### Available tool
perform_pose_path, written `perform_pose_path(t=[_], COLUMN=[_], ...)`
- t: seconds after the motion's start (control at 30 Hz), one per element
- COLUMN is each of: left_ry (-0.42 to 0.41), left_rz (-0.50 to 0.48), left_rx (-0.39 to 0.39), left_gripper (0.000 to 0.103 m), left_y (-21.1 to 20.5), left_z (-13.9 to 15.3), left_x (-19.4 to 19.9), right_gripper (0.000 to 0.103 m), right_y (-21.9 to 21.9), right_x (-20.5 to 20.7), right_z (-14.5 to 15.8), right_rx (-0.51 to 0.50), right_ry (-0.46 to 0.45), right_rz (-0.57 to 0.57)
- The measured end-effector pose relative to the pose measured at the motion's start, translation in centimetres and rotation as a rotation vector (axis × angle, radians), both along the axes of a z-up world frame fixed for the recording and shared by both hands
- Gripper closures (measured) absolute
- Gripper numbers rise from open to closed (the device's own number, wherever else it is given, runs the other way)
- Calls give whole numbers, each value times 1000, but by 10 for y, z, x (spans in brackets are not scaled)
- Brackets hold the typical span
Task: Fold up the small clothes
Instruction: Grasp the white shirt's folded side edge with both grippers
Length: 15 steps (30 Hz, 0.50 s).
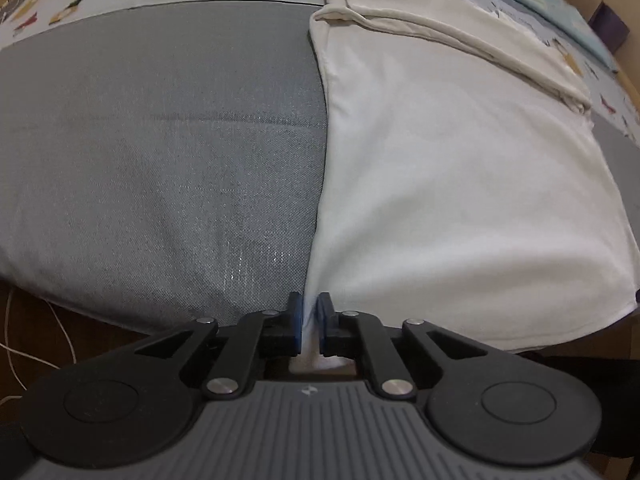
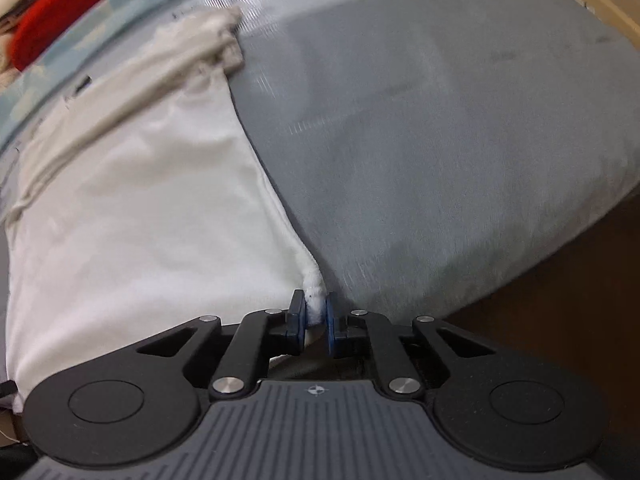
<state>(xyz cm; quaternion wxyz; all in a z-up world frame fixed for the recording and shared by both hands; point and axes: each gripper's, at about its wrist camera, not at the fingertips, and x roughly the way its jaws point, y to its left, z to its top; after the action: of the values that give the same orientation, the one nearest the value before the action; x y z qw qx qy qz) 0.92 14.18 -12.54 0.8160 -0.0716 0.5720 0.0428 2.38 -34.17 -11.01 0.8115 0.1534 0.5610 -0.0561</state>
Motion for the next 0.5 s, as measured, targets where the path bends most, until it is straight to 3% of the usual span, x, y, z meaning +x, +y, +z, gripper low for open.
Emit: perform_pose_path(t=[0.27, 0.37, 0.5], left_ry=[6, -26, -19], left_rz=[-12, -8, 28], left_rx=[15, 11, -6], left_gripper=[96, 100, 95], left_y=[-3, -2, 4], left_z=[0, 2, 2], left_x=[0, 3, 5], right_gripper=[91, 95, 94], right_y=[6, 7, 6], right_x=[3, 2, 2], right_z=[-8, -2, 10], right_rx=[-40, -57, -54], right_ry=[33, 0, -65], right_rz=[31, 43, 35])
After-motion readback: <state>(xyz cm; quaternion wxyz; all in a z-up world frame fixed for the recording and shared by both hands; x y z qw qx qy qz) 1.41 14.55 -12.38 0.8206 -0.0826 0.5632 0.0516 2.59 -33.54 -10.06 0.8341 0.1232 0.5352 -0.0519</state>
